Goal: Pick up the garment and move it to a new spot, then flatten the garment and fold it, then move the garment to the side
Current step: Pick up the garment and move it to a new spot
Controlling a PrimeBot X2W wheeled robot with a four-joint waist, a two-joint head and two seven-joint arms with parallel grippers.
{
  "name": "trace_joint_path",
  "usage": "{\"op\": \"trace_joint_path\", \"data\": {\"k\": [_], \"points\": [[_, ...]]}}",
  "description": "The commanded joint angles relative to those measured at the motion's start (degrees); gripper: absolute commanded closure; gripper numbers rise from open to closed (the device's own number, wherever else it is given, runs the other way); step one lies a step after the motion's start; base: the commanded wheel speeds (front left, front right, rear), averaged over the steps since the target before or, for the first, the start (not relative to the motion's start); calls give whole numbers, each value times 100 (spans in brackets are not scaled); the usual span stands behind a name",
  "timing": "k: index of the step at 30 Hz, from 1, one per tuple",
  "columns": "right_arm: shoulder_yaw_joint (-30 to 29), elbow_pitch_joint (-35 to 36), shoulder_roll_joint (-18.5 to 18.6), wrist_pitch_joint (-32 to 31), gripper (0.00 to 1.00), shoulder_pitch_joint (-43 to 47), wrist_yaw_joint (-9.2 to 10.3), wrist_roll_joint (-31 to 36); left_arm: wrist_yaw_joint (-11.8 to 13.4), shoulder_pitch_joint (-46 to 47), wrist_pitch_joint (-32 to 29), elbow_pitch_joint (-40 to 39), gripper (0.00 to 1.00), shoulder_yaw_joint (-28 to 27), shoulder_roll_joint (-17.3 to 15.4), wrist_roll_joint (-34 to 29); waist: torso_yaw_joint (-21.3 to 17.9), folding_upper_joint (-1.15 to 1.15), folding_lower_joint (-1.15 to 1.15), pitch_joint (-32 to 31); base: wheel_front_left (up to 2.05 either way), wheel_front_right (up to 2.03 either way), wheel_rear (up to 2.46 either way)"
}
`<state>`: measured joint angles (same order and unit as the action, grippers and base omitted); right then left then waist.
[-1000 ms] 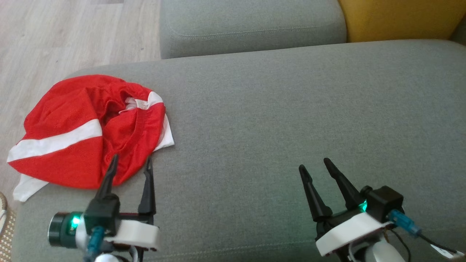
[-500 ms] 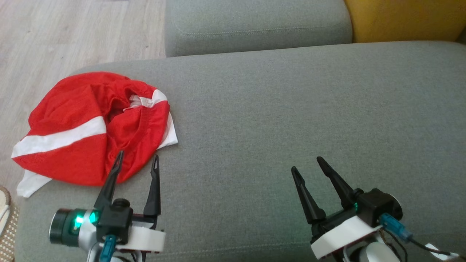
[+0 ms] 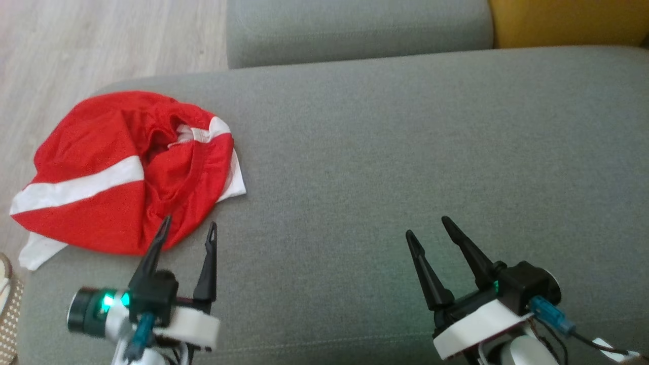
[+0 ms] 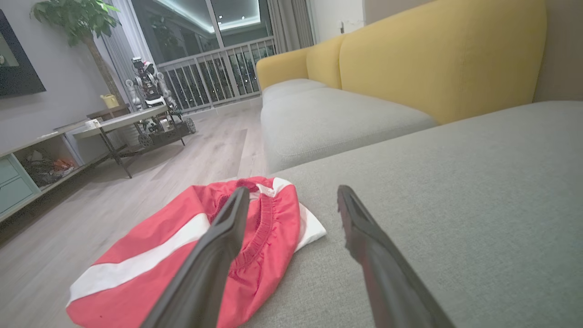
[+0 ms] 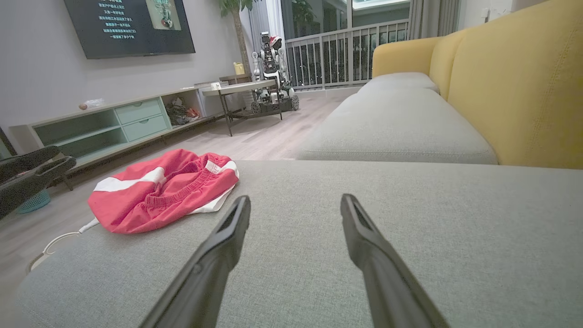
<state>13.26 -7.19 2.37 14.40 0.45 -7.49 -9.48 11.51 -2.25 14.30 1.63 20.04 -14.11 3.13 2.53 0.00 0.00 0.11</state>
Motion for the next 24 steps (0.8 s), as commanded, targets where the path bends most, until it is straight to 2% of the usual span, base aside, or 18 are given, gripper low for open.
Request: {"op": "trace_joint_path", "data": {"k": [1, 18, 24], "points": [[146, 224, 51, 60, 0, -325, 0, 27, -116, 539, 70, 29, 0, -268, -65, 9, -5, 0, 0, 120, 0, 0, 0], [193, 546, 51, 60, 0, -1111, 0, 296, -1036, 2720, 70, 2073, 0, -618, -156, 35, -154, 0, 0, 1804, 0, 0, 0], [165, 664, 51, 60, 0, -1353, 0, 296, -1115, 3407, 70, 2950, 0, -727, -224, -11, -223, 0, 0, 2362, 0, 0, 0]]}}
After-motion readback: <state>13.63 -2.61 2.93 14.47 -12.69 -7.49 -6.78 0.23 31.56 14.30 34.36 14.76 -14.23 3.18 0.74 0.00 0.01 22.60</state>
